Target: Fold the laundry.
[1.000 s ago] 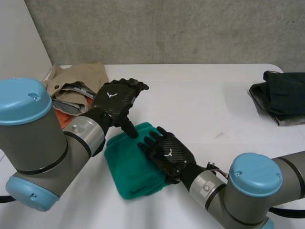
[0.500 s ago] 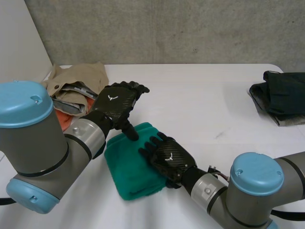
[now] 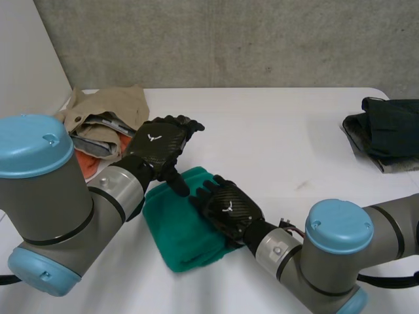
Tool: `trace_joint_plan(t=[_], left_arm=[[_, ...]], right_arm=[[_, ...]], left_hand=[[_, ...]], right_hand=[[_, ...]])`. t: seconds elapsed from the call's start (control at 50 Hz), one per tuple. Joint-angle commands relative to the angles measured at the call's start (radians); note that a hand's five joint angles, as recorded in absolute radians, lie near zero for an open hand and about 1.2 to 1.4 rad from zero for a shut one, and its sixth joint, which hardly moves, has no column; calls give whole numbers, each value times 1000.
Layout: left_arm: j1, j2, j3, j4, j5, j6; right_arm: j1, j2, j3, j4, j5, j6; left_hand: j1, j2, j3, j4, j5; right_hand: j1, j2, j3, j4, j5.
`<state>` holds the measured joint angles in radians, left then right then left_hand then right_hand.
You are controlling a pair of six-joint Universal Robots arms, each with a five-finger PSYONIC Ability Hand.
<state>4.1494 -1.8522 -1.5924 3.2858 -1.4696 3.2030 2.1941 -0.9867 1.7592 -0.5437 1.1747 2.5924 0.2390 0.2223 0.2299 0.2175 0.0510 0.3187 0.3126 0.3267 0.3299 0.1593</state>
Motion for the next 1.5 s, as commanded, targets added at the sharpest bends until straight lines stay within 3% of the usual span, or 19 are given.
trace_joint_plan(t=[0.02,0.68,1.16,1.28,1.36,1.38,1.5], left_arm=[[-2,1,0,2,0,0],[0,-1,-14,2,0,-2],[2,-1,-14,2,0,-2],[2,-1,-14,3,2,-2],[0,-1,-14,2,2,-2],[0,1,-14,2,2,-2],[0,2,-14,2,2,-2]], right_arm=[[-2,-36,60,2,-3,2],[-4,-121,115,24,-7,28],[-2,-12,19,14,-15,14],[-2,-10,14,13,-17,17],[-1,5,-1,10,-15,15],[-1,8,-12,10,-13,14],[-13,-15,-40,10,0,23]], left_hand=[[-17,0,-8,5,-3],[-17,0,-8,5,-3],[-17,0,-8,5,-3],[-17,0,-8,5,-3],[-17,0,-8,5,-3],[-17,0,-8,5,-3],[-17,0,-8,5,-3]], right_hand=[[63,69,55,52,48],[54,60,46,43,39],[89,95,81,78,74],[297,303,289,286,282],[848,854,840,837,833],[1075,1081,1067,1064,1060],[1078,1084,1070,1066,1062]])
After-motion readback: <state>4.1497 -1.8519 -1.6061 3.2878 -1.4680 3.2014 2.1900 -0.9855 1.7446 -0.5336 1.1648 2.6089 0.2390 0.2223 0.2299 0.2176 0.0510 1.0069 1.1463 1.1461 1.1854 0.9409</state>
